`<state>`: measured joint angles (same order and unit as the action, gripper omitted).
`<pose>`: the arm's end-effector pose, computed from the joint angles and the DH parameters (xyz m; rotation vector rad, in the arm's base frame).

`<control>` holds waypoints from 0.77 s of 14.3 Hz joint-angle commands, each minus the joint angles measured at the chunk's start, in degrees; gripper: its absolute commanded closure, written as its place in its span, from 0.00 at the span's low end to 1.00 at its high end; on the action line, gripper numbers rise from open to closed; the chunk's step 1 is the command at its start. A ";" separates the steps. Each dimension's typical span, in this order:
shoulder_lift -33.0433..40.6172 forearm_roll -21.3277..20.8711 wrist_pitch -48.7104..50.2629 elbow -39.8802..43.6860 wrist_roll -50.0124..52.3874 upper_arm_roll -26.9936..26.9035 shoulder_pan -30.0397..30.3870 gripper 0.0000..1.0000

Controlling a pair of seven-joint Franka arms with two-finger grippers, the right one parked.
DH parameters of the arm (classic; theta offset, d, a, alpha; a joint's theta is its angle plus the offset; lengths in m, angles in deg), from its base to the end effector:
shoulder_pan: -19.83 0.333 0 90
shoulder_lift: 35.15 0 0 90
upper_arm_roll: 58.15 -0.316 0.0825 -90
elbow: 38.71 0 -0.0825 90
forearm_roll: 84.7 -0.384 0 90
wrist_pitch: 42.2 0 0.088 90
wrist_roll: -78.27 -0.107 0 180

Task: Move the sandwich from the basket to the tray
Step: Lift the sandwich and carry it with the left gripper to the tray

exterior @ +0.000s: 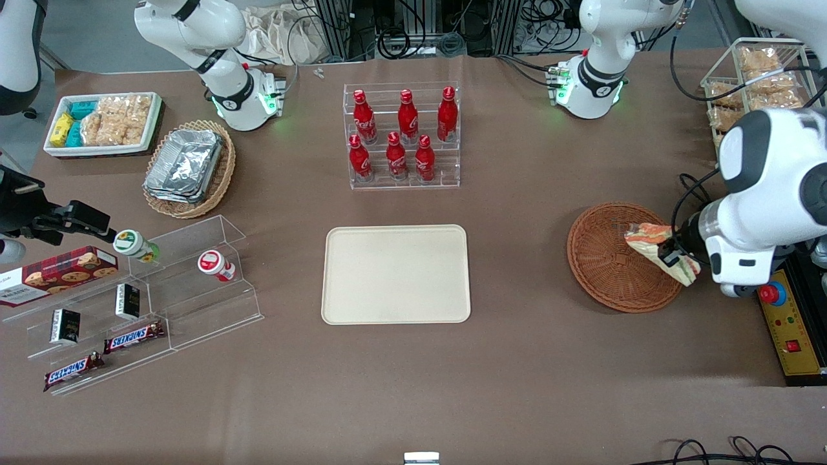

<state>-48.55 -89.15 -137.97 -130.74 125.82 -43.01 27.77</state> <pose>0.6110 -0.0561 0.4827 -2.8666 -1.0338 0.2063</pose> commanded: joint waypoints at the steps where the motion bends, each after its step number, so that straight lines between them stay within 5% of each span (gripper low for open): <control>1: -1.27 3.72 5.67 9.73 1.22 4.01 -0.12 1.00; 5: -3.37 8.49 4.02 12.05 0.18 11.56 -1.69 1.00; 8: -10.21 1.14 -3.00 12.13 -0.09 14.40 -9.67 1.00; 11: -19.97 -0.39 -7.75 14.50 -11.74 14.31 -14.70 1.00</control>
<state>-60.83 -88.35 -144.23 -120.99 121.62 -28.65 14.85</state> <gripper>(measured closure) 0.850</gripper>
